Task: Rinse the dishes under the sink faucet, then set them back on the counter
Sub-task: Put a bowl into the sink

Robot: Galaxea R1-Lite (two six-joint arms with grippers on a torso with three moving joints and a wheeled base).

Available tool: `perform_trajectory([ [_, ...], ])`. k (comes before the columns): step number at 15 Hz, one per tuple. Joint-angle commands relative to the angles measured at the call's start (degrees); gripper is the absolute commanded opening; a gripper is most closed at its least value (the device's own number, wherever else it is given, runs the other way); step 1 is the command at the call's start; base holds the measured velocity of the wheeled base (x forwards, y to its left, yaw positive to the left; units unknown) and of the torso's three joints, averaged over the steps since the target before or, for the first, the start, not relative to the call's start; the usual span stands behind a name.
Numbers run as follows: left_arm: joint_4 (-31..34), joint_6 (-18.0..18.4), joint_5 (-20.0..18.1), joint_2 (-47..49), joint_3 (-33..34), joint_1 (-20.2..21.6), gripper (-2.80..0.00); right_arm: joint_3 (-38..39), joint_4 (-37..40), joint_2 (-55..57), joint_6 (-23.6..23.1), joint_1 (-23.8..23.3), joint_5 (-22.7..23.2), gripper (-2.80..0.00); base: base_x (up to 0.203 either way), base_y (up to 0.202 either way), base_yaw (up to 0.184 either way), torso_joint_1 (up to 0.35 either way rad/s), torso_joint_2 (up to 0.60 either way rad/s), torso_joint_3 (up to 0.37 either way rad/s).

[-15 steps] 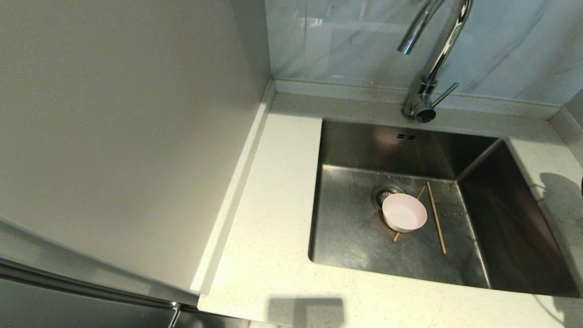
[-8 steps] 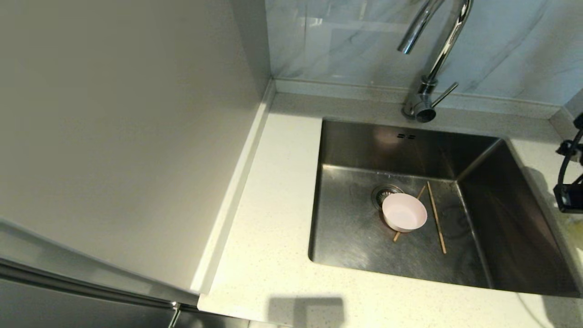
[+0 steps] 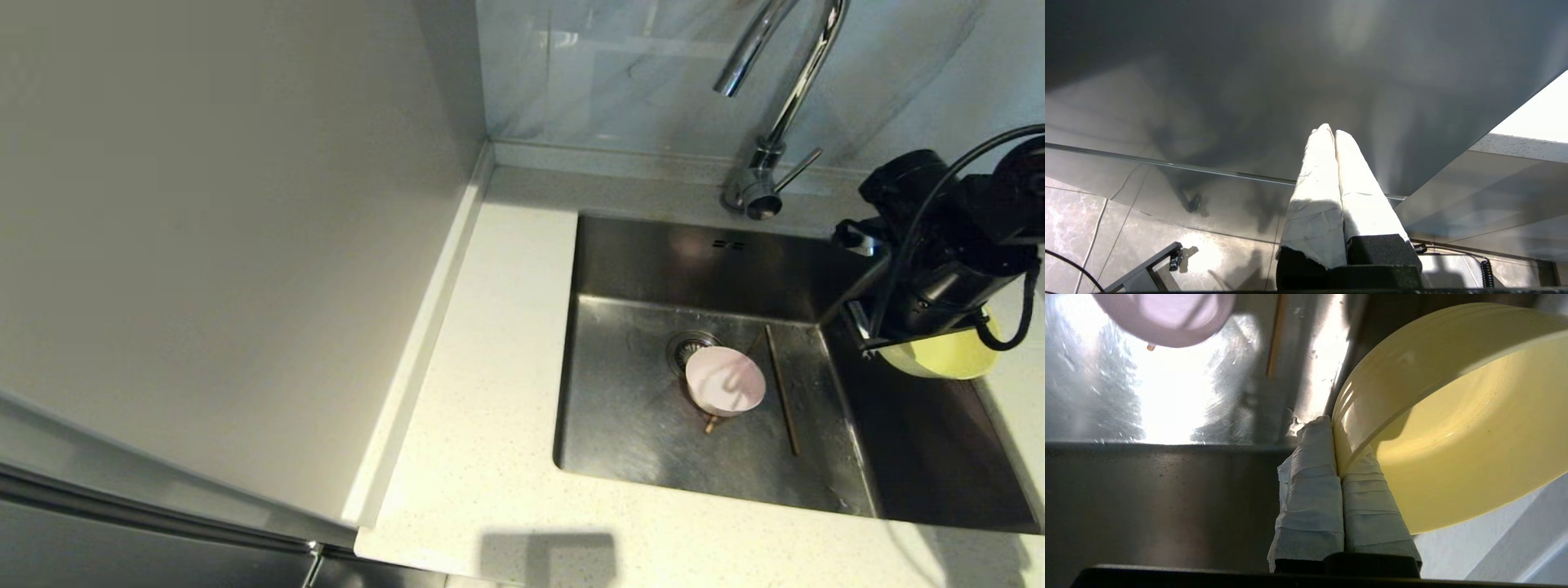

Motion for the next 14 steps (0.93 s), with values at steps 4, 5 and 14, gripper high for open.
perform_trajectory([
  [4, -0.02, -0.02, 0.02, -0.18, 0.00, 0.02, -2.80, -3.51, 0.22, 8.17, -2.47, 1.78, -0.14, -2.80, 0.000, 0.000, 0.000, 0.000, 0.00, 0.000],
  [5, -0.02, -0.02, -0.06, -0.18, 0.00, 0.02, -2.80, -5.43, 0.22, 10.25, -2.39, 1.76, -0.26, -2.80, 0.000, 0.000, 0.000, 0.000, 0.00, 0.000],
  [14, -0.02, -0.02, -0.07, -0.18, 0.00, 0.02, -2.80, -14.12, -9.38, 28.54, 2.82, 0.81, -4.52, -2.80, 0.000, 0.000, 0.000, 0.000, 0.00, 0.000],
])
